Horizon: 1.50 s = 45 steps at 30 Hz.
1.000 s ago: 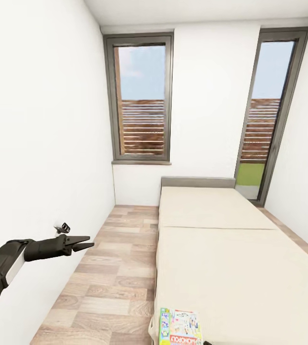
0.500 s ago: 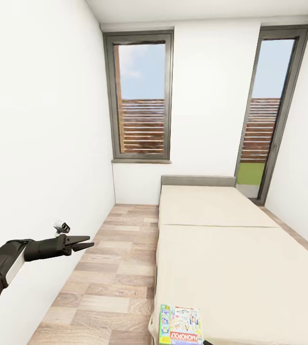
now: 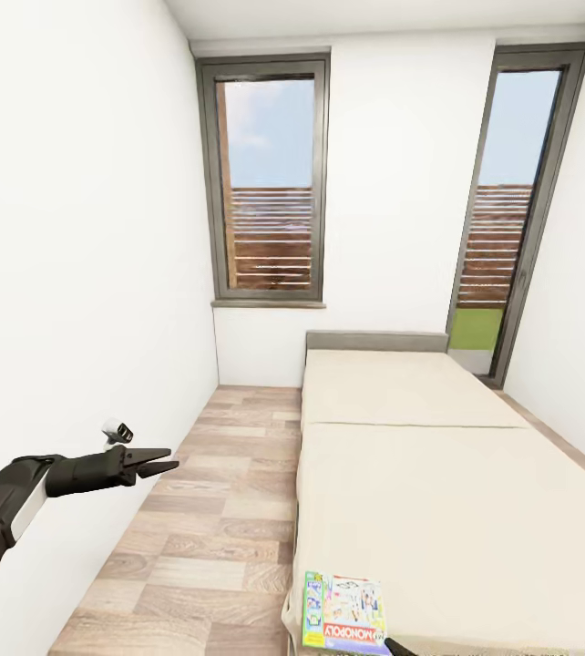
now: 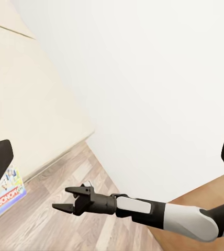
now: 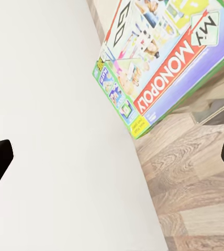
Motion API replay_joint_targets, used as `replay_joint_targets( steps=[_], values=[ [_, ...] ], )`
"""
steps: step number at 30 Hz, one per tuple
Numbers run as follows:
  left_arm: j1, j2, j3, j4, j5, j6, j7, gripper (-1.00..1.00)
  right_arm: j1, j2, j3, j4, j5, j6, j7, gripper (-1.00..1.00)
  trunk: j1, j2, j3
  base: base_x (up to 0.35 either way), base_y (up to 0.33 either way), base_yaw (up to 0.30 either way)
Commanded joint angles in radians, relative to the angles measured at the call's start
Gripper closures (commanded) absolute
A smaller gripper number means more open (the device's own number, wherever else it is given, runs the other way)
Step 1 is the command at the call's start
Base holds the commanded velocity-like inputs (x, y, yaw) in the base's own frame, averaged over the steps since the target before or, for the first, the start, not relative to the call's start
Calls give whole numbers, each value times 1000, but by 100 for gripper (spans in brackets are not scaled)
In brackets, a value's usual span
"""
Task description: Put all the toys in the child's room - the three board games (two on the bed and one on the table), the two jigsaw puzzles on the table, and the tennis ball on the table - inside the toy box on the table in the child's room.
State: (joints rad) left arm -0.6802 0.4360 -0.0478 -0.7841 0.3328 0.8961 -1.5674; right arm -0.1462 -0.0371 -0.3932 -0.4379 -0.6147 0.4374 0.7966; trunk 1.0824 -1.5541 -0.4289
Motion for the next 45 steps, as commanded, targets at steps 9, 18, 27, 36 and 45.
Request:
replay_joint_targets(
  steps=[9, 18, 27, 36, 45],
  values=[
    [-1, 1, -3, 0, 3, 10, -3, -100, -28, 1, -4, 1, -9, 93, 10, -100, 35, -64, -29, 0, 0, 0],
    [-1, 1, -3, 0, 3, 10, -3, -100, -33, 2, -4, 3, -11, 120, 17, -100, 69, -127, -58, 0, 0, 0],
    [-1, 1, -4, 0, 4, 10, -3, -100, -32, 1, -3, 3, -9, 125, 23, -100, 104, -190, -86, 0, 0, 0],
    [-1, 1, -3, 0, 5, 6, -3, -100, -32, 0, -2, 3, -6, 124, 25, -100, 138, -253, -114, 0, 0, 0],
    [-1, 1, -3, -2, 6, 3, -3, -100, -32, 0, -1, 2, -2, 119, 30, -100, 173, -316, -142, 0, 0, 0]
  ],
)
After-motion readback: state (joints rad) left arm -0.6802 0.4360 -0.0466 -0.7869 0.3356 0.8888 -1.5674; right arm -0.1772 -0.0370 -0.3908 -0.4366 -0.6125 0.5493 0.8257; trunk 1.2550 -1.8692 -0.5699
